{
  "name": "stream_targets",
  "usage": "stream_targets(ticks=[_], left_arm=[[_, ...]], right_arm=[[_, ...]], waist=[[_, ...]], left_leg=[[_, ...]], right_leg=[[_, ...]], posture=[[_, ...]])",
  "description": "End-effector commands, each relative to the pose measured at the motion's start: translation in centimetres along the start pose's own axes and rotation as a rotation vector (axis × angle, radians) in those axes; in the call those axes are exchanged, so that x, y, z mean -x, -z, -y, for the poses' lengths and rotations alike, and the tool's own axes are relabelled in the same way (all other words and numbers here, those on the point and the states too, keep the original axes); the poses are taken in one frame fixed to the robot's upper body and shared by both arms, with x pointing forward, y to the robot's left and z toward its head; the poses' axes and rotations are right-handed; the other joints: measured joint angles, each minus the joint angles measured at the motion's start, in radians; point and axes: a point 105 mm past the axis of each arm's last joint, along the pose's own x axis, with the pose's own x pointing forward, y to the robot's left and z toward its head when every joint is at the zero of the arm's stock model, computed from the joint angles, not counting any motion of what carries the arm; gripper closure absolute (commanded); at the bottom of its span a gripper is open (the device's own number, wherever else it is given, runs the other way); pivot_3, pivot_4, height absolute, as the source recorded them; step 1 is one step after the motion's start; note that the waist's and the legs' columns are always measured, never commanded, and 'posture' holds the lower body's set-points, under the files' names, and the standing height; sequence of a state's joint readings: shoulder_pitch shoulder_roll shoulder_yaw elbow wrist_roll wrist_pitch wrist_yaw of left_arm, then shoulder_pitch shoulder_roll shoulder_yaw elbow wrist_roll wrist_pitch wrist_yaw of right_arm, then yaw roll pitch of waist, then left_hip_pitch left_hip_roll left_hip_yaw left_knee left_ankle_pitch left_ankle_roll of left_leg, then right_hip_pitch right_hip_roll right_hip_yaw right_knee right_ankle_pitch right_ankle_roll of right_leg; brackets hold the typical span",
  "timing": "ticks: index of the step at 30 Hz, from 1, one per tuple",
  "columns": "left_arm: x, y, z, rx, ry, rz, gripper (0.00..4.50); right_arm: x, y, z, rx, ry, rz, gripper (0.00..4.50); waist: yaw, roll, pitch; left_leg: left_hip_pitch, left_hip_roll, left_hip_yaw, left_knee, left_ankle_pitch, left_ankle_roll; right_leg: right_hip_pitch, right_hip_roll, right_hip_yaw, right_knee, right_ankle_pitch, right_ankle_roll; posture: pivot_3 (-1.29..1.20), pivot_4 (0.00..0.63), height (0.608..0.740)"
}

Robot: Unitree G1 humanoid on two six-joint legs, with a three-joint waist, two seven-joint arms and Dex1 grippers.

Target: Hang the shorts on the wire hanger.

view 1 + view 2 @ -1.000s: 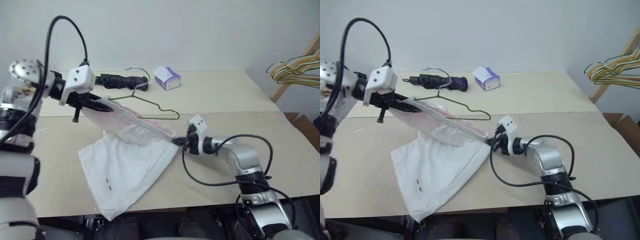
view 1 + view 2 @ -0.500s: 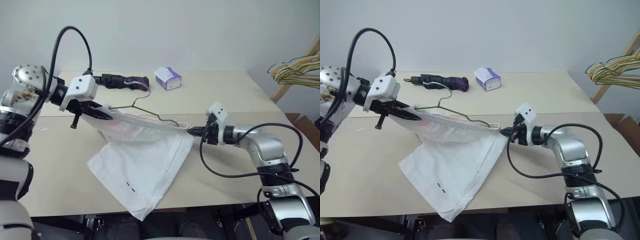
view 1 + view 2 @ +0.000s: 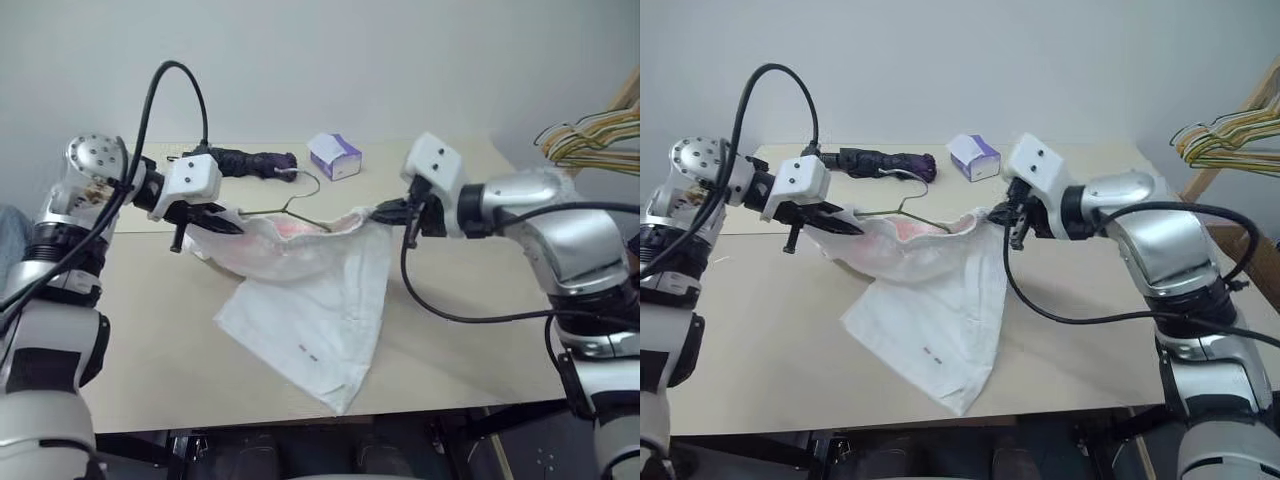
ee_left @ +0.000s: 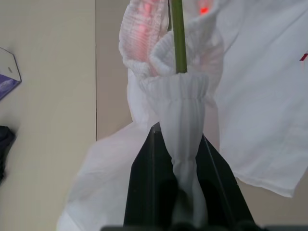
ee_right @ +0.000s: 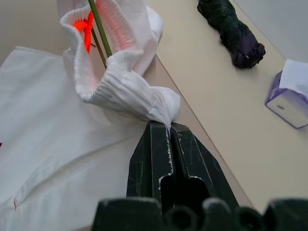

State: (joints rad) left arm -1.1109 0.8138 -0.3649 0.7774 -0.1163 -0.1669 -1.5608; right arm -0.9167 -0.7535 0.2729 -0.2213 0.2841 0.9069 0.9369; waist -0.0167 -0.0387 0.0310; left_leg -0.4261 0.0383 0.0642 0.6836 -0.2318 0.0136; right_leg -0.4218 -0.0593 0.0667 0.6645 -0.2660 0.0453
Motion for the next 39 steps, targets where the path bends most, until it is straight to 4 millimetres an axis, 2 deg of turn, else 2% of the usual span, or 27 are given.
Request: stream_targets(ticks=[1, 7, 12, 17, 21, 24, 26, 29, 31, 34, 39], left_arm=[[1.1, -1.2, -1.4, -0.051, -0.081, 0.006, 4.50], [0.8, -1.8, -1.5, -0.044, -0.096, 0.058, 4.50], [0.3, -1.0, -1.3, -0.022, -0.116, 0.032, 4.50], [-1.2, -0.4, -0.5, -0.028, -0.107, 0.022, 4.50], [-1.5, -1.3, -0.8, -0.032, -0.136, 0.061, 4.50], [-1.2, -1.9, -1.1, -0.031, -0.151, 0.093, 4.50], [-1.1, -2.0, -1.1, -0.027, -0.151, 0.100, 4.50], [-0.9, -1.8, -1.1, -0.025, -0.154, 0.091, 4.50], [-0.9, -1.7, -1.1, -0.025, -0.146, 0.087, 4.50], [-0.9, -1.7, -0.9, -0.022, -0.132, 0.083, 4.50], [-1.1, -1.5, -0.9, -0.027, -0.128, 0.071, 4.50]], right_arm=[[0.5, -1.4, 0.0, 0.080, -0.010, -0.048, 4.45], [-1.1, 0.5, 1.5, 0.015, 0.052, -0.185, 4.45], [-1.4, -1.0, 0.6, 0.000, 0.002, -0.147, 4.45], [-1.3, -2.8, 1.3, -0.079, 0.012, -0.074, 4.45], [-1.7, -2.2, 0.7, -0.065, -0.014, -0.096, 4.45], [-2.4, -1.1, 0.2, 0.006, -0.015, -0.124, 4.45], [-2.6, -1.2, 0.4, 0.040, 0.006, -0.104, 4.45], [-2.5, -0.5, -0.4, 0.173, -0.022, -0.106, 3.84], [-2.6, -0.1, -0.6, 0.234, -0.020, -0.111, 3.18], [-2.8, 0.3, -0.6, 0.287, -0.008, -0.105, 3.18], [-2.5, -0.2, -0.1, 0.368, 0.017, -0.045, 3.18]], waist=[[0.000, 0.000, 0.000], [-0.002, 0.000, 0.000], [-0.002, 0.000, 0.000], [-0.003, 0.000, 0.000], [0.001, 0.000, 0.000], [0.000, 0.000, 0.000], [-0.002, 0.000, 0.000], [-0.004, 0.000, 0.000], [-0.005, 0.000, 0.000], [-0.005, 0.000, 0.000], [-0.007, 0.000, 0.000]], left_leg=[[0.000, 0.000, 0.000, 0.000, 0.000, 0.000], [0.000, 0.000, 0.000, 0.000, 0.000, 0.000], [-0.001, 0.000, 0.000, 0.000, 0.000, 0.000], [0.000, 0.000, 0.000, 0.000, 0.000, 0.000], [-0.001, 0.000, 0.000, 0.001, 0.000, 0.000], [-0.002, 0.000, 0.000, 0.001, 0.000, 0.000], [-0.002, 0.000, 0.000, 0.001, 0.000, 0.000], [-0.002, 0.000, 0.000, 0.001, 0.000, 0.000], [-0.002, 0.000, 0.000, 0.001, 0.000, 0.000], [-0.002, 0.000, 0.000, 0.001, 0.000, 0.000], [-0.001, 0.000, 0.000, 0.001, 0.000, 0.000]], right_leg=[[0.000, 0.000, 0.000, 0.000, 0.000, 0.000], [0.000, 0.000, 0.000, 0.001, 0.000, 0.000], [-0.002, 0.000, 0.000, 0.001, 0.000, 0.000], [-0.001, 0.000, 0.000, 0.002, 0.000, 0.000], [-0.001, -0.001, -0.001, 0.001, 0.000, 0.000], [-0.001, -0.001, -0.001, 0.001, 0.000, 0.000], [-0.001, -0.001, -0.001, 0.001, 0.000, 0.000], [-0.002, -0.001, -0.001, 0.001, 0.000, 0.000], [-0.002, -0.001, -0.001, 0.001, 0.000, 0.000], [-0.001, -0.001, -0.001, 0.001, 0.000, 0.000], [-0.001, 0.000, -0.001, 0.001, 0.000, 0.000]], posture=[[0.00, 0.000, 0.740], [0.00, 0.000, 0.740], [0.01, 0.000, 0.740], [0.00, 0.000, 0.740], [0.00, 0.000, 0.740], [0.00, 0.000, 0.740], [0.00, 0.000, 0.740], [-0.01, 0.000, 0.740], [-0.01, 0.000, 0.740], [0.00, 0.000, 0.740], [0.00, 0.000, 0.740]])
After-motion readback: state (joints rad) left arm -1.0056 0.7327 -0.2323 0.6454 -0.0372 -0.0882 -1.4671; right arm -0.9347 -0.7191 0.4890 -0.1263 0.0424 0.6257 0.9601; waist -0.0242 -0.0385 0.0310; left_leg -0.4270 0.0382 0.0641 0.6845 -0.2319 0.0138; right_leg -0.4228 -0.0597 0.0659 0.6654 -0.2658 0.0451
